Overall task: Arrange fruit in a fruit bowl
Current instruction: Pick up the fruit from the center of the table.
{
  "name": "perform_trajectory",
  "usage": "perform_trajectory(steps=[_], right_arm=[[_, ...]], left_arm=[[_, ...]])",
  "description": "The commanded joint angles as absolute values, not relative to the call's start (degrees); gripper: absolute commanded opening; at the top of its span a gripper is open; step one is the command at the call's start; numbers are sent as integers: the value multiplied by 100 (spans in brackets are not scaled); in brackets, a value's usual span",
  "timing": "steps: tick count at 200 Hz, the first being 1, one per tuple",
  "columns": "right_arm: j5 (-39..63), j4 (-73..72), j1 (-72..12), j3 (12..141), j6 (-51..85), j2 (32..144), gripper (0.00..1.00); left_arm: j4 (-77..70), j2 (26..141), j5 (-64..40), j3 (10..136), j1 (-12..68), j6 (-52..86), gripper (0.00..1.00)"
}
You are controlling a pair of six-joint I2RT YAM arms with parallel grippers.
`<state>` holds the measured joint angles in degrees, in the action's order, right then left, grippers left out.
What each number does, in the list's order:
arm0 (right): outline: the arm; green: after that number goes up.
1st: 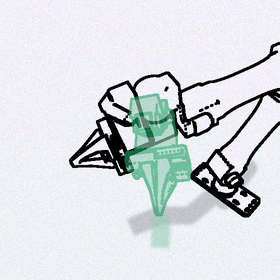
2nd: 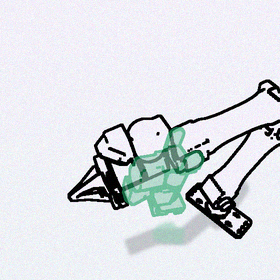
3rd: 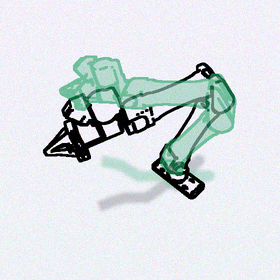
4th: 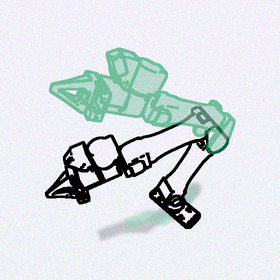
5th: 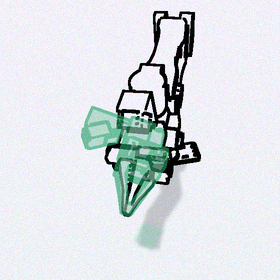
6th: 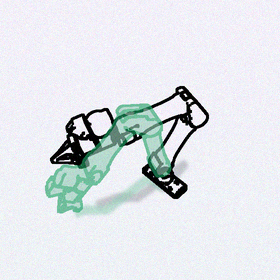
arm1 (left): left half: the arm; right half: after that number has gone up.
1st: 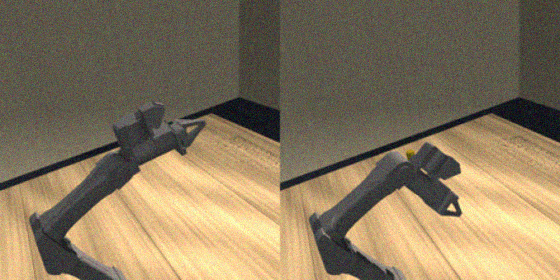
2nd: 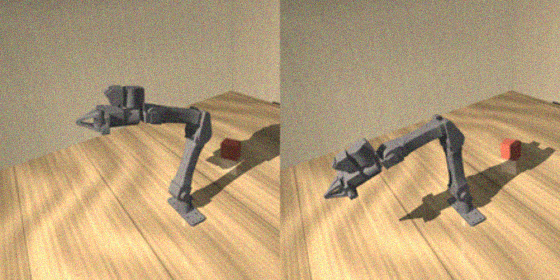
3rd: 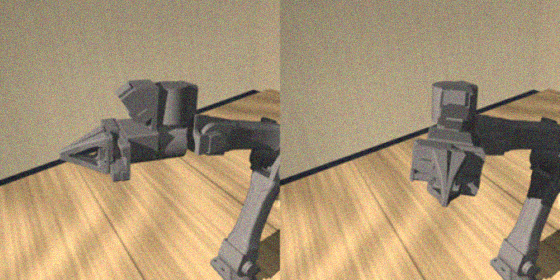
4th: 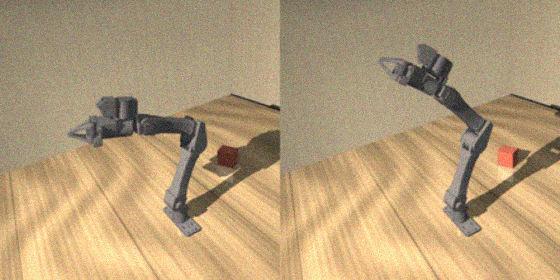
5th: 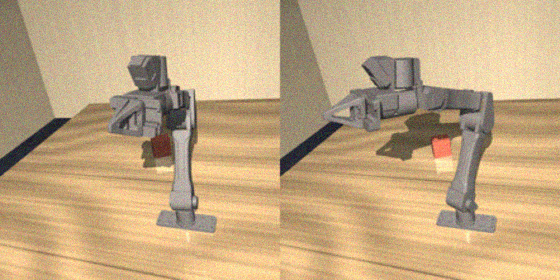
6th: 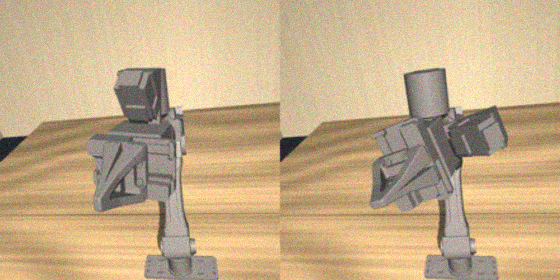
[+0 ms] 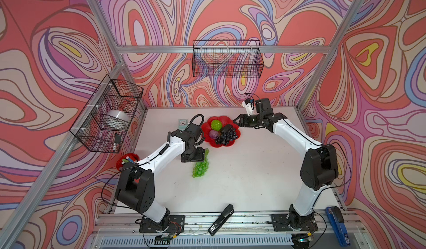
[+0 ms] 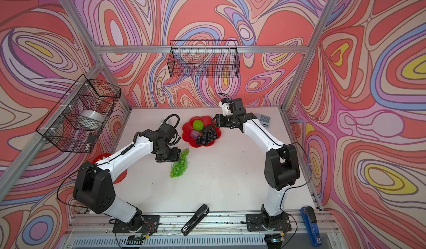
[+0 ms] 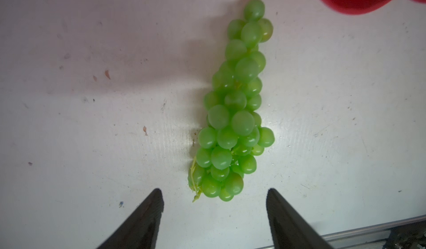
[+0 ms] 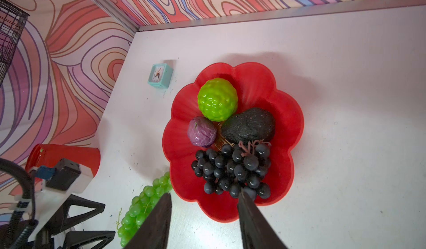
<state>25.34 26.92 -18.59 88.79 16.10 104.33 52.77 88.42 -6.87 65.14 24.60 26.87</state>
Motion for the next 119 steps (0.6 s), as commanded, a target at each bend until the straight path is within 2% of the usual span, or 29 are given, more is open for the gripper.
perform_trajectory(steps=[1,33,64,95,119], right_arm=[[2566,2807,-1923,8739,1581,10374,47],[2527,2872,-2064,8718,1632,10354,46],[2453,2994,-2152,8811,1617,10402,44],[2400,3120,-2197,8829,1600,10454,43],[2373,3183,-2239,8824,1591,10506,42]], left_arm=[[5174,8474,-794,6194,2343,3147,68],[4890,8257,-924,5855,2282,3455,63],[4520,8203,-998,5531,2194,3665,63],[4266,8303,-1062,5346,2072,3751,55],[4033,8297,-1095,5205,1989,3845,52]])
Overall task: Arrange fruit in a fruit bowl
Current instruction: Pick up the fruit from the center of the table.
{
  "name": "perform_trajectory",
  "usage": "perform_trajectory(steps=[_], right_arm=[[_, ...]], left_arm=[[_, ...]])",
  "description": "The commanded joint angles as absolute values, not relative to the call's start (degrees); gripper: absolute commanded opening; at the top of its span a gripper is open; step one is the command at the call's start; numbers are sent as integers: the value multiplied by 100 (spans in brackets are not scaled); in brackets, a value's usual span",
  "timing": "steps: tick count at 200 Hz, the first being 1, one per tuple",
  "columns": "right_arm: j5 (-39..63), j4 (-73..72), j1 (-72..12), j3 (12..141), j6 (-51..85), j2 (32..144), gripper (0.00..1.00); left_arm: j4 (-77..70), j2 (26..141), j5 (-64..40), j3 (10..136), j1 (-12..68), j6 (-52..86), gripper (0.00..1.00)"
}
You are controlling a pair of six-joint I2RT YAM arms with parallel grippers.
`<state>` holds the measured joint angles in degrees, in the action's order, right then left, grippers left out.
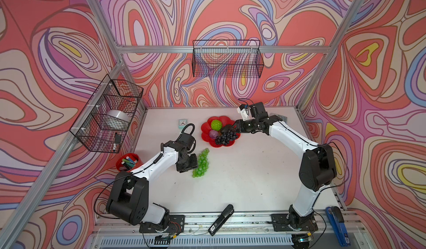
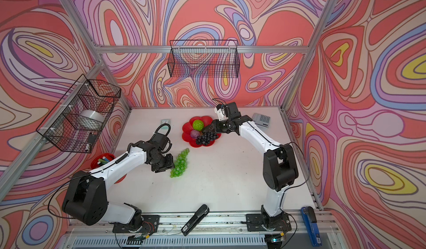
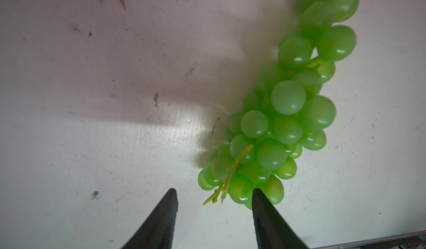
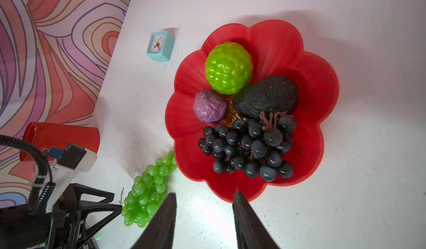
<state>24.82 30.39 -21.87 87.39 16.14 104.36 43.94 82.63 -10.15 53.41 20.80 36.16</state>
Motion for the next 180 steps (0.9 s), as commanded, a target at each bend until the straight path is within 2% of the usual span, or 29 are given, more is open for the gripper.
perform_trajectory(steps=[1,80,141,180], right_arm=[[2373,3187,-2244,8824,1591,10504,42],[2314,3320,-2329,8860,1530,10617,40],[2320,3230,-2354,8772,1553,10626,40],[2330,3109,-2365,8677,1599,10604,39]], left_arm=[[4020,8297,-1101,5195,1979,3847,52],[3806,8639,-1167,5196,1916,3868,27],[3903,8398,-1149,5123,1916,3884,0],[4085,8195,-1073,5238,1909,3761,0]])
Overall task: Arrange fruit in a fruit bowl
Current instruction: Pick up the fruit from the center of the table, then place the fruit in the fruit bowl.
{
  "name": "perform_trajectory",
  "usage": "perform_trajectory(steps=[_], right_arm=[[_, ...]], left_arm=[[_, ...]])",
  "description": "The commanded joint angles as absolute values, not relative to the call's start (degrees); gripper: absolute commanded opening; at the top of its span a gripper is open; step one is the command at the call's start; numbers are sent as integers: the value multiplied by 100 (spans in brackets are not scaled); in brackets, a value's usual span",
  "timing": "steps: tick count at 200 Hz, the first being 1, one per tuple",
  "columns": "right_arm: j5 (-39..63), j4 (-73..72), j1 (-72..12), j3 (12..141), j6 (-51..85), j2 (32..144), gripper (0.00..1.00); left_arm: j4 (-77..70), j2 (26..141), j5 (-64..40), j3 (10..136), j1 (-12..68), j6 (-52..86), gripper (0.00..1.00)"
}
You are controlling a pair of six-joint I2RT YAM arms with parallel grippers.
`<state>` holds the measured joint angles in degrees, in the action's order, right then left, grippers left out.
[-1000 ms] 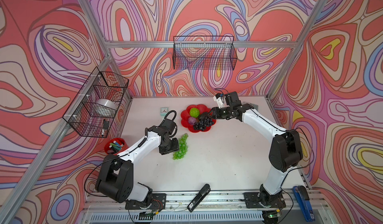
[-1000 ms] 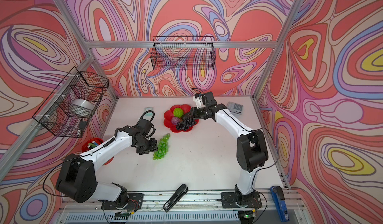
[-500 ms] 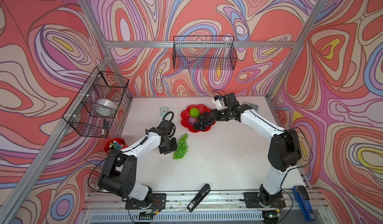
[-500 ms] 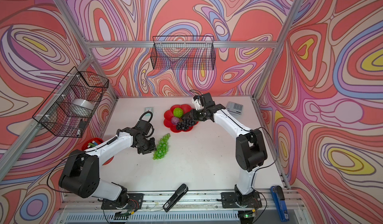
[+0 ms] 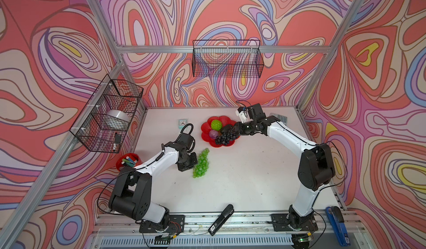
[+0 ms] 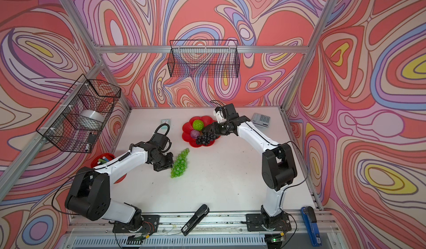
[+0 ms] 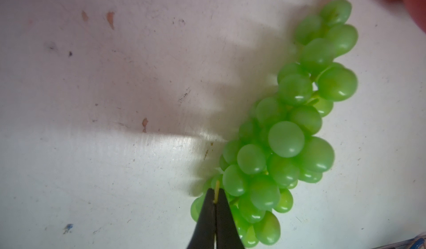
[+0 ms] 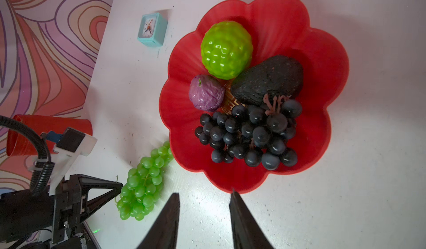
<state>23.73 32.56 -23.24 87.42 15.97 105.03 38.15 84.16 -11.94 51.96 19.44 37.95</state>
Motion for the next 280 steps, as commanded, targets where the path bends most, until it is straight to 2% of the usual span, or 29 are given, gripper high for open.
perform_trajectory(steps=[1,51,118,169,216,256,280], right_arm=[[2329,3110,-2365,8672,1599,10597,39],[2303,2937,-2363,8517,1652,10431,38],[2434,2663,-2364,8496,1758,10239,38],[2278,2475,-2295,8489,1880,10186,38],[2266,2271,-2094,8235,1973,9943,37],[2380,2030,-1945,7954,1953,9948,37],[2381,1972,-1868,7826,1947,9928,37]], left_arm=[[4086,8185,-1077,5238,1913,3757,0],[4559,7658,-1098,5759,1914,3574,0],[5469,7666,-1264,7892,1912,3209,0],[5539,8368,-1827,9502,1916,3076,0],[5129,9149,-2437,10458,1917,3121,0],[5394,10257,-2879,11751,1923,2758,0],[5382,10591,-2909,11932,1925,2733,0]])
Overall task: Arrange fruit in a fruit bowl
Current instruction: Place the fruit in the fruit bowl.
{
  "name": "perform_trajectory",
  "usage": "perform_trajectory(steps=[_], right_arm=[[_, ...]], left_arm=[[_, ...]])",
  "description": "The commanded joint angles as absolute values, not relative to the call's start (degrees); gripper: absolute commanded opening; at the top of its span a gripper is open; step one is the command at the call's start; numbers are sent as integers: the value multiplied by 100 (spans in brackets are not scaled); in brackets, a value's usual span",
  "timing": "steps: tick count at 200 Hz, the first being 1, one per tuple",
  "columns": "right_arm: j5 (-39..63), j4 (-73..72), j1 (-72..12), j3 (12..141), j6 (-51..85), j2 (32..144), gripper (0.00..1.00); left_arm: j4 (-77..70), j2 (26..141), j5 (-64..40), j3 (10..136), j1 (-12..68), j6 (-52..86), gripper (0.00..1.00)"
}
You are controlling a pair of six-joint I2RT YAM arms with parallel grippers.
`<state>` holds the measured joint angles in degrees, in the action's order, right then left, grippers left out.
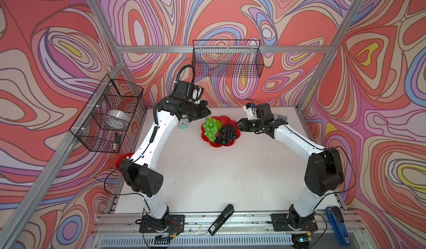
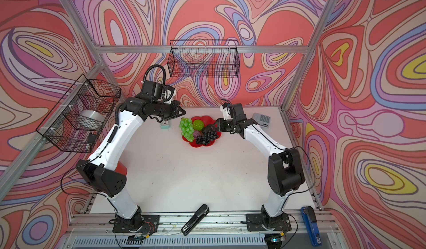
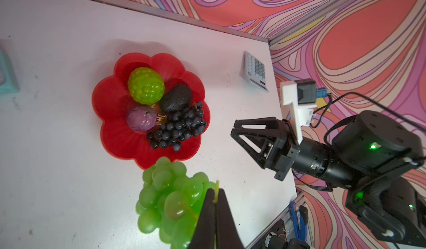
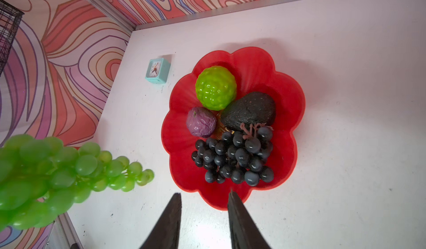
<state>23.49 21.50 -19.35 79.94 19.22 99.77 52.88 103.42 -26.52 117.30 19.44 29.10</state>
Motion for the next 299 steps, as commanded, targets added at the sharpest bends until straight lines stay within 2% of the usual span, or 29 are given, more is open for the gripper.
perform_trajectory(steps=[1,100,299], right_arm=[[2382,1966,-1866,7820,1949,9925,36],[2451,1917,-1679,7714,1819,9993,36],[2522,2046,-1643,7688,1740,10004,36]], left_arm=[[5372,10595,-2909,11934,1929,2733,0],[5253,11099,-3224,12045,1954,2848,0],[5107,11089,-3350,11251,2009,2803,0]])
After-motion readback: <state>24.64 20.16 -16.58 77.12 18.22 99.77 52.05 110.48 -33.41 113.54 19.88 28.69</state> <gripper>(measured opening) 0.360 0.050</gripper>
